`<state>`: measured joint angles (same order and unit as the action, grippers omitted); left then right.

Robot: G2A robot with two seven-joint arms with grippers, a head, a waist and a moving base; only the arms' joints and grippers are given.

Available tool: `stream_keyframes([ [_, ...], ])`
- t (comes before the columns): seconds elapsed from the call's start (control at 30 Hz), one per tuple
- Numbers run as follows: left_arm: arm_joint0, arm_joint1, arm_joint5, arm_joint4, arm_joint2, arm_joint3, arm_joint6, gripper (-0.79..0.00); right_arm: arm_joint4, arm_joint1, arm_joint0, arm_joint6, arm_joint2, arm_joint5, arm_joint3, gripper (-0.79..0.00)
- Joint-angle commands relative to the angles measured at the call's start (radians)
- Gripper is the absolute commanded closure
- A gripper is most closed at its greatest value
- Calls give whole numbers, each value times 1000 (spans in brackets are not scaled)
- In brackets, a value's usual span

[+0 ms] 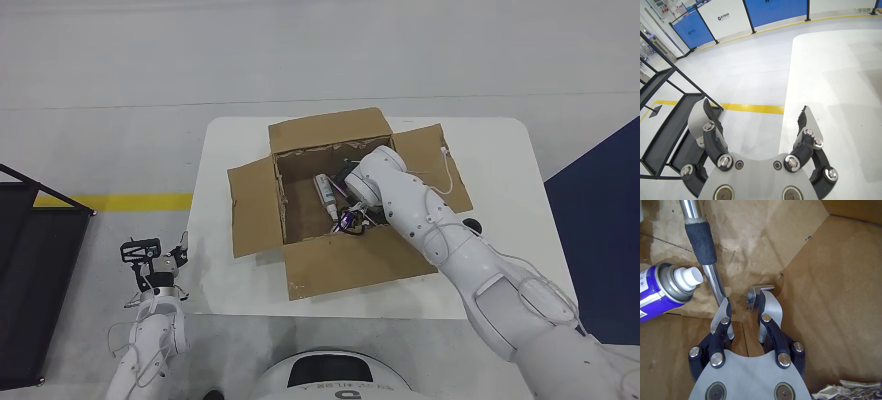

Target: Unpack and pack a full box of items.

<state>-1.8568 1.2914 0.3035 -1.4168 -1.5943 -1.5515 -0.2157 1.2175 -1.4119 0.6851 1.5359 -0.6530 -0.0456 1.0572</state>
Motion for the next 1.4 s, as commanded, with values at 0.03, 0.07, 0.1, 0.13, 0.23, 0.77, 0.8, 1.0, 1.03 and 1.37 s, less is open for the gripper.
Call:
stream_keyframes([
  [0.03, 0, 0, 0, 0, 0, 0, 0, -785, 0, 0, 0, 0, 0, 0, 0, -320],
  [0.07, 0, 0, 0, 0, 0, 0, 0, -785, 0, 0, 0, 0, 0, 0, 0, -320],
  [0.1, 0, 0, 0, 0, 0, 0, 0, -785, 0, 0, 0, 0, 0, 0, 0, -320],
  [0.13, 0, 0, 0, 0, 0, 0, 0, -785, 0, 0, 0, 0, 0, 0, 0, -320],
  [0.23, 0, 0, 0, 0, 0, 0, 0, -785, 0, 0, 0, 0, 0, 0, 0, -320],
  [0.77, 0, 0, 0, 0, 0, 0, 0, -785, 0, 0, 0, 0, 0, 0, 0, -320],
  [0.8, 0, 0, 0, 0, 0, 0, 0, -785, 0, 0, 0, 0, 0, 0, 0, -320],
  [1.0, 0, 0, 0, 0, 0, 0, 0, -785, 1, 0, 4, -20, -3, 3, 2, -785],
  [1.03, 0, 0, 0, 0, 0, 0, 0, -785, 4, 3, 12, -40, -10, 4, 13, -785],
  [1.37, 0, 0, 0, 0, 0, 0, 0, -785, 141, 61, 135, 0, -133, 78, 252, -711],
])
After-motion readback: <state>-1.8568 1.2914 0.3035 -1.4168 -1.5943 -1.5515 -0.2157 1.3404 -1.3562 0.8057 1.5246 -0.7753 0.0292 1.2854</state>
